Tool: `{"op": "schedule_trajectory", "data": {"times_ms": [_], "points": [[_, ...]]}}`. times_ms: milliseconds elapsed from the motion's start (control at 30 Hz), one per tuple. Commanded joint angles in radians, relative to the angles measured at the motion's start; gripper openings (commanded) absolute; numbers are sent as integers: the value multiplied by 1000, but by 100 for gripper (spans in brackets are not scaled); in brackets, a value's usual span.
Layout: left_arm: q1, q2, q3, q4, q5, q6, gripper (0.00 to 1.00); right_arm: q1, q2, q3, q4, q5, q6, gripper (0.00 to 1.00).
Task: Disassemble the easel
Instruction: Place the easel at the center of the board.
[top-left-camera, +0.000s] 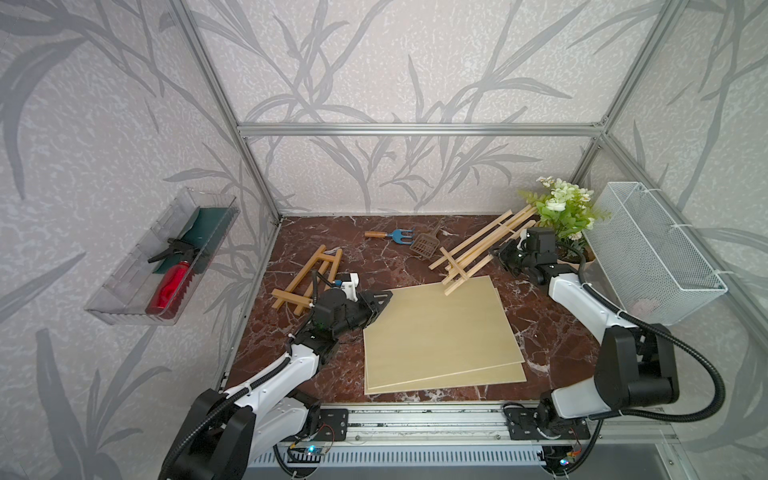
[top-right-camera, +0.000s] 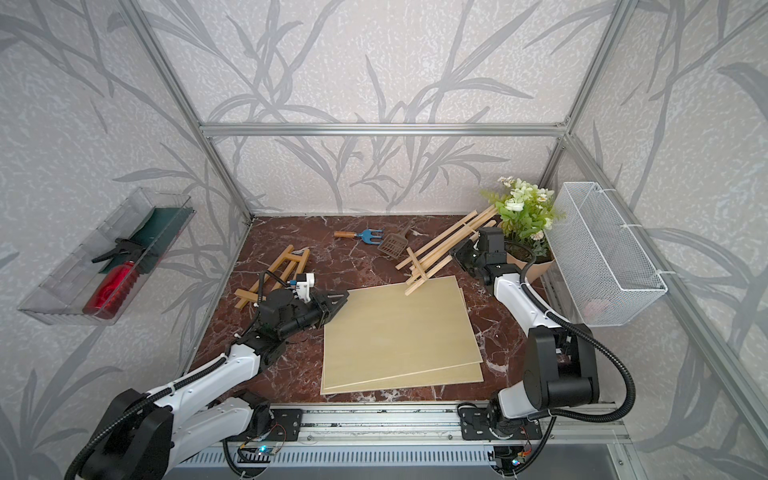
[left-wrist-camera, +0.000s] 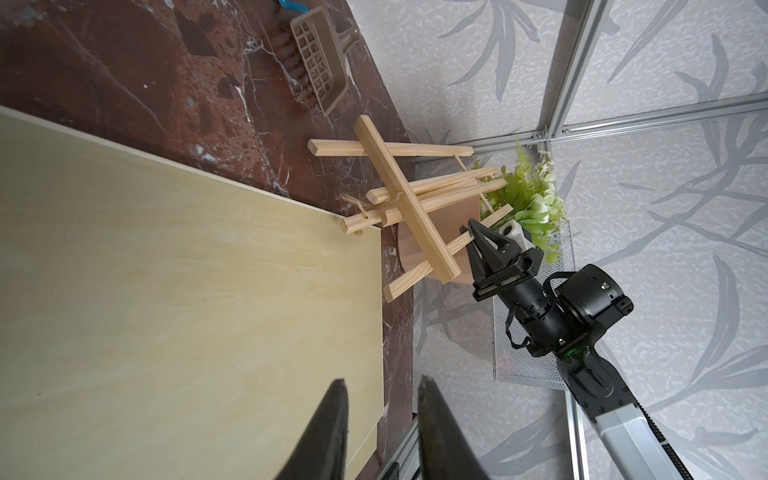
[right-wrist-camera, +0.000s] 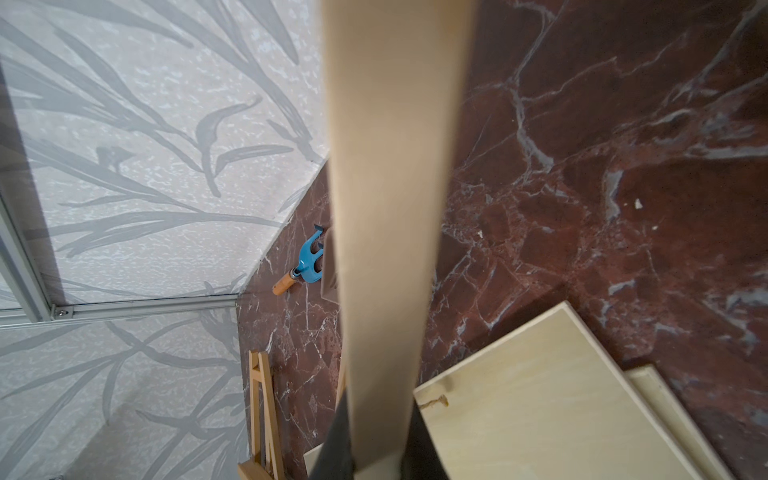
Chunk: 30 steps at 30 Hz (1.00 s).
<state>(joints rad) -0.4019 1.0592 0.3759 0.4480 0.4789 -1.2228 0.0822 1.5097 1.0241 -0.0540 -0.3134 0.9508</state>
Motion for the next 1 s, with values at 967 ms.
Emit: {"op": "schedule_trajectory", "data": {"times_ms": [967], "points": [[-8, -90, 11, -88, -60, 29, 30, -84, 447, 305, -167, -30, -306, 27]]}}
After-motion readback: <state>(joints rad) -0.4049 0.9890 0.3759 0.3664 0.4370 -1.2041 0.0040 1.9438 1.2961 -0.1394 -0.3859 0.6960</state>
